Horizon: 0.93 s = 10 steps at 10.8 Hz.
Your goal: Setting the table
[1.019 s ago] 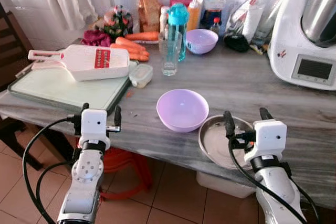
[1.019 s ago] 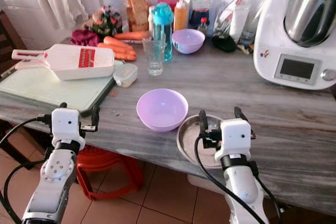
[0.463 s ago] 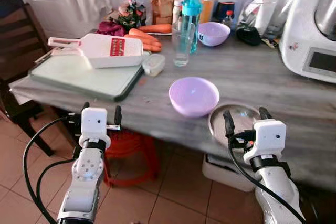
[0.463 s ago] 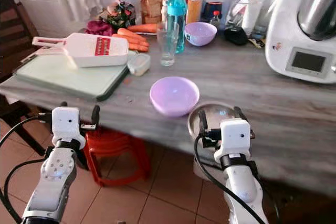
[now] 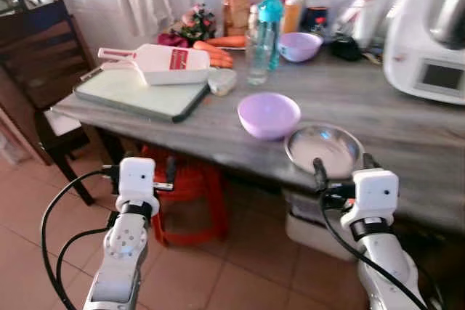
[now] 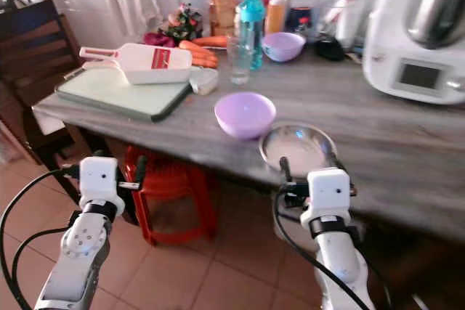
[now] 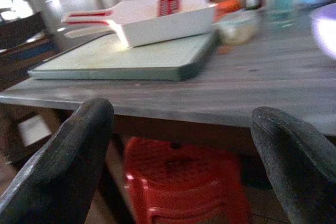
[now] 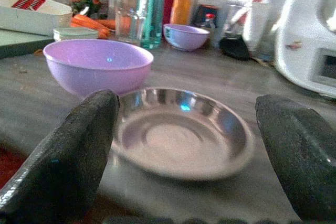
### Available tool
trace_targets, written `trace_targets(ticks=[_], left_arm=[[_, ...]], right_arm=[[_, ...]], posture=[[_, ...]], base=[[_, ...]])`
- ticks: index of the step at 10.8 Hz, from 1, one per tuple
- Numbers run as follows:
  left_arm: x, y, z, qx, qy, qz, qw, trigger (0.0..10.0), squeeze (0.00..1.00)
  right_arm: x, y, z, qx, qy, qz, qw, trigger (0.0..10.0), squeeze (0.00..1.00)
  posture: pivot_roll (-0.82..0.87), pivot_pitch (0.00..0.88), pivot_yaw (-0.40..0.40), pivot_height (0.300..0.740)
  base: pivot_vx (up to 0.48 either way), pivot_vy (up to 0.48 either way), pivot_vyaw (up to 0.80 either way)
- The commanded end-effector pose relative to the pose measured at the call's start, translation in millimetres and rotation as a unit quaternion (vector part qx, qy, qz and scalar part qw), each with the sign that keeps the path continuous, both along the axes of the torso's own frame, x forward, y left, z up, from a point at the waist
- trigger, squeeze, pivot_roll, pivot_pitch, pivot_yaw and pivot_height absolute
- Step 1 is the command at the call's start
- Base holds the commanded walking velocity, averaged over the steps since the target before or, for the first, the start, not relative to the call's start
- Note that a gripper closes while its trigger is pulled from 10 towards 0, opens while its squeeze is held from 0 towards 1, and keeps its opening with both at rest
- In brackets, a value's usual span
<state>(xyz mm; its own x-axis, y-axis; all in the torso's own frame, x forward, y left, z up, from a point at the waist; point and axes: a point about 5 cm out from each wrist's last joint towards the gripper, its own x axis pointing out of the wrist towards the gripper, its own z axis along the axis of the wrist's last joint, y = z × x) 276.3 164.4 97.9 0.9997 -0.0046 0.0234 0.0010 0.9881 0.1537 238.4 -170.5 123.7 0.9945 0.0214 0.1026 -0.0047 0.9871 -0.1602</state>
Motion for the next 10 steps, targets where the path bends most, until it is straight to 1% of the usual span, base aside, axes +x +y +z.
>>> trace_targets(ticks=[1,3,8,10], left_arm=[[-2.0,3.7,0,0.005,0.006,-0.004,1.0,10.0,0.0],[-9.0,0.2,-7,0.004,0.024,-0.036,0.999,10.0,0.0],[-20.3,1.0,-21,0.008,0.054,-0.065,0.996,10.0,0.0],[-22.6,0.2,-23,0.003,0.056,-0.078,0.995,10.0,0.0]], right_arm=[[0.7,4.8,2,0.006,-0.006,0.006,1.0,10.0,0.0],[-0.3,3.2,0,0.014,-0.002,-0.002,1.0,10.0,0.0],[-5.6,-5.2,-7,0.025,0.008,-0.031,0.999,10.0,0.0],[-7.5,-7.0,-10,0.027,0.012,-0.038,0.999,10.0,0.0]], posture=[[0.09,0.0,0.032,0.74],[0.1,0.0,0.033,0.74],[0.09,0.0,0.032,0.74],[0.09,0.0,0.034,0.74]], base=[[-0.368,0.0,0.0],[-0.368,0.0,0.0],[-0.362,0.0,0.0],[0.0,0.0,0.0]])
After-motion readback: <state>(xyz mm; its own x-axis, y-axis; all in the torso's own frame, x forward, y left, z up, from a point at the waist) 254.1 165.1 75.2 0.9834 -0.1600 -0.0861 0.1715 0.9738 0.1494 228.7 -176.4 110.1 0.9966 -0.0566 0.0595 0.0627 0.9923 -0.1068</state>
